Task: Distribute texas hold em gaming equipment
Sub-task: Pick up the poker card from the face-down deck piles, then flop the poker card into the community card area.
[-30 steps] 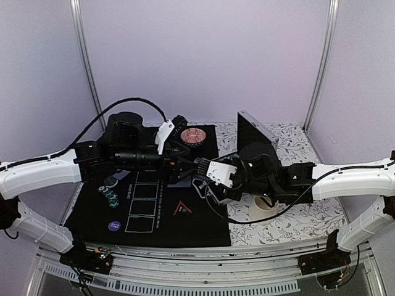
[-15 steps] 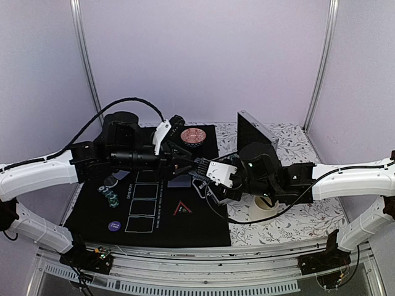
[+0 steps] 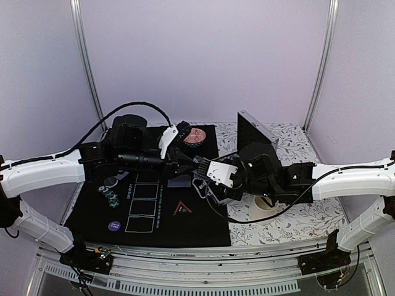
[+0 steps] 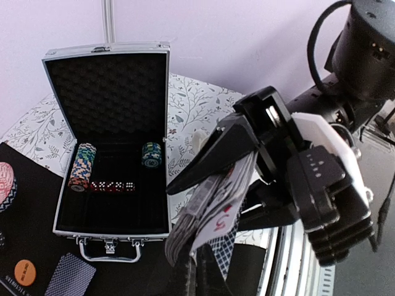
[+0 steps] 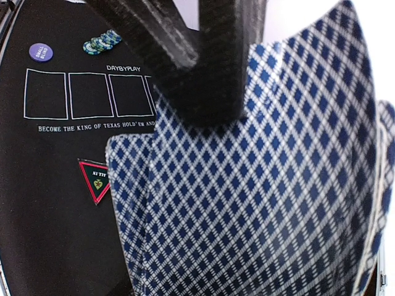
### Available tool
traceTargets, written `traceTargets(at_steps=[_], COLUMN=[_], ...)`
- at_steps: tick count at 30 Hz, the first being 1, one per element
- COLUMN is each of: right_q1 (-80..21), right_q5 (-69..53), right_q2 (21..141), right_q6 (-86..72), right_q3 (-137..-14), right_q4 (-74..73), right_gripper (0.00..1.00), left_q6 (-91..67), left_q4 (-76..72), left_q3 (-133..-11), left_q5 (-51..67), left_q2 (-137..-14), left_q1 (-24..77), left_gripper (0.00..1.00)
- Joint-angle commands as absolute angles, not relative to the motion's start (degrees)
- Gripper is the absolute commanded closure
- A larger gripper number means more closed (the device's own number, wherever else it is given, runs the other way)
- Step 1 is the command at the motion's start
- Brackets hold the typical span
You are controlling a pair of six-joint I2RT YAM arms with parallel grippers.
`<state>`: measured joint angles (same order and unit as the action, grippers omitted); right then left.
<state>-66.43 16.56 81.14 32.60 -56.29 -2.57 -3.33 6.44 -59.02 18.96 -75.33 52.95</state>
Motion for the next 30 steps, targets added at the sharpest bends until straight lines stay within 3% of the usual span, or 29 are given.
traceTargets(at_steps=[1, 17, 30], right_q1=[-66.9, -64.1, -62.0], right_q5=[17.1, 16.7, 15.4], right_q2=[80.6, 79.3, 77.2], right_q6=[32.7, 32.0, 31.0], right_q3=[-56.8, -54.1, -51.6], right_q4=[-0.4, -0.2, -1.9], right_gripper=[0.56, 0.56, 0.57], left_q6=[-3.2, -12.3, -36.4], left_q4=[5.7, 7.0, 36.2], left_q3=[-59.6, -54.7, -43.7], left_q5=[19.4, 29.1, 24.6], left_q2=[-73.9, -67.5, -56.6], left_q1=[52.9, 47.0, 36.7], left_gripper=[1.0, 1.0, 1.0])
